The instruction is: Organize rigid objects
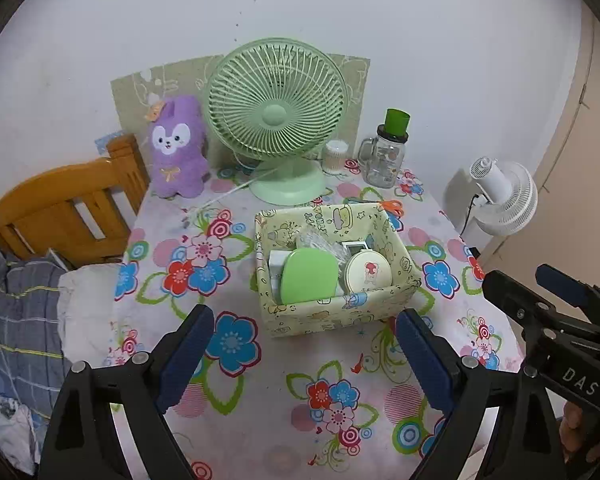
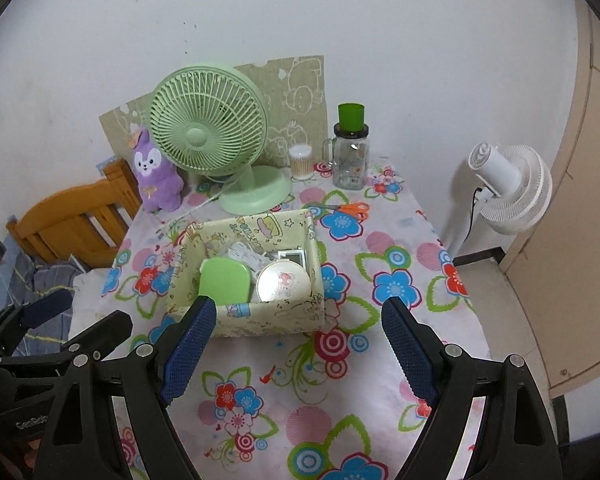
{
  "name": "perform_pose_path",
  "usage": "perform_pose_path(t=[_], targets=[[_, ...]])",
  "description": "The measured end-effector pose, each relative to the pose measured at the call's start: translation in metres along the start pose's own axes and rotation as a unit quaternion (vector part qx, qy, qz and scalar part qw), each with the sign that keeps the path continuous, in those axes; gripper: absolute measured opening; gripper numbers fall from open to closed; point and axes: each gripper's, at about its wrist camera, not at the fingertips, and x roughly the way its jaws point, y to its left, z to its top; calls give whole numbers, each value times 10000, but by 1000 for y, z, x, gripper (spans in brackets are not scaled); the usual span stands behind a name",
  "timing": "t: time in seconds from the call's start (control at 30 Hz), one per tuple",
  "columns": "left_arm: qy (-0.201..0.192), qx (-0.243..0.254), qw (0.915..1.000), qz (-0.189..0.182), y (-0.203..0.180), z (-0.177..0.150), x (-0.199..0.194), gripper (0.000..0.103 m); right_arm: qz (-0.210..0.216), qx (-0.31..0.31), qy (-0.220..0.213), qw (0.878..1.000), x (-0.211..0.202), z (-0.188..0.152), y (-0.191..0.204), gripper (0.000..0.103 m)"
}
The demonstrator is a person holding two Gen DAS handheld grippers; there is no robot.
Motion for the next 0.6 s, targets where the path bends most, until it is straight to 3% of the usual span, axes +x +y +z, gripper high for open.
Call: perform_pose_path(t=[0.6], targets=[[-369,-333,9982,333,-31,0,-65,98,54,-372,-139,9992,-57,9,-17,87]])
